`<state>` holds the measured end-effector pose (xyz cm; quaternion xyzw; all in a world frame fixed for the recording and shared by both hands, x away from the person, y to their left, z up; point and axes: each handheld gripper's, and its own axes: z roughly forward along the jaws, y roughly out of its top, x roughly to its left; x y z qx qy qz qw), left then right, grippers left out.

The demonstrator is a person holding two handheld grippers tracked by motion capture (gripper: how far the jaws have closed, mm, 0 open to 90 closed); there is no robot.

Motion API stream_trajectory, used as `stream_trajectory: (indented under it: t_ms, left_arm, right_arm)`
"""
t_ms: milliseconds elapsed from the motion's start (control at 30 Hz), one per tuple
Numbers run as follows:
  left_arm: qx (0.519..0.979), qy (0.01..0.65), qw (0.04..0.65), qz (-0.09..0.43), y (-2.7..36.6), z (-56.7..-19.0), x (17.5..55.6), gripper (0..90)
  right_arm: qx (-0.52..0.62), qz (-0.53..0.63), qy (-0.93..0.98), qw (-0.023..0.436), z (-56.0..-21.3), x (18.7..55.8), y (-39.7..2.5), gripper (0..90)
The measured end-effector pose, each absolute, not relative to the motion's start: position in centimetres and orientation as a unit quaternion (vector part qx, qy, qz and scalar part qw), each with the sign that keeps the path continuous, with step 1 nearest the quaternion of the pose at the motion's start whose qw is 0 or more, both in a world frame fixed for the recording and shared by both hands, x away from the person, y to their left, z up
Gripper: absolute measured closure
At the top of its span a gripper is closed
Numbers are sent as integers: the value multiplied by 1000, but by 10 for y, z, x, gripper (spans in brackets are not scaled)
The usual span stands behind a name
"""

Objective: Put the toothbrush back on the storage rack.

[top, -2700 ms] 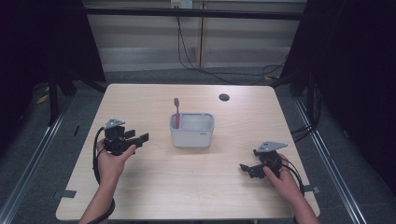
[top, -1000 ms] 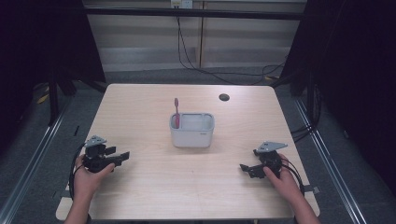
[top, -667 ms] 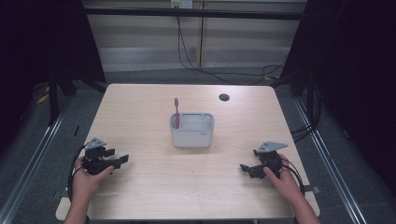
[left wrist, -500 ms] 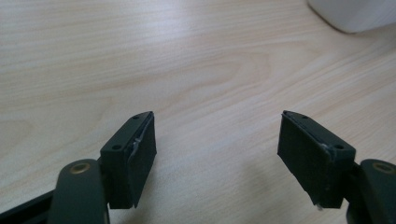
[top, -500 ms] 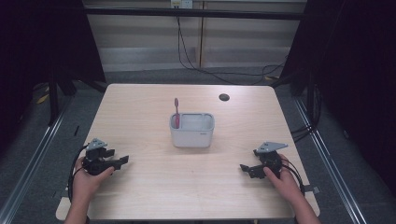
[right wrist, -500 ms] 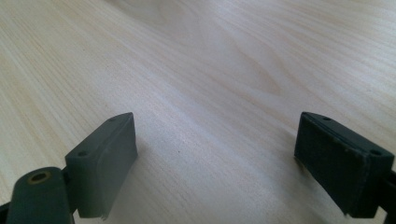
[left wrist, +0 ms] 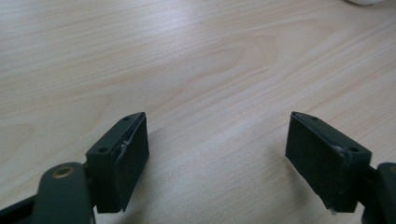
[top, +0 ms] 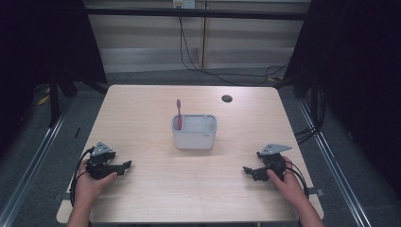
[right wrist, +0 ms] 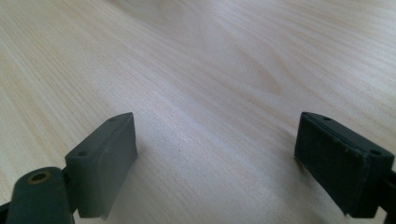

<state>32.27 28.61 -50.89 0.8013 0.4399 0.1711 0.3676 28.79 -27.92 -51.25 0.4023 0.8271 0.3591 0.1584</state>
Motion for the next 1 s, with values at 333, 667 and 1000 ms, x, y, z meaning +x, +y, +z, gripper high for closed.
stream_trajectory:
  t_ms: [333,667,1000]
  left_arm:
    - [810,431,354,181,282,-509,322,171]
    - [809,433,355,178,281,-509,322,160]
    - [807,437,354,179,280,-509,322,155]
  right_arm:
    - [402,359,827,158,-512,288,-279,125]
    - [403,359,827,158,-512,288,-279,125]
    - [404,358,827,157,-512,287,-279,125]
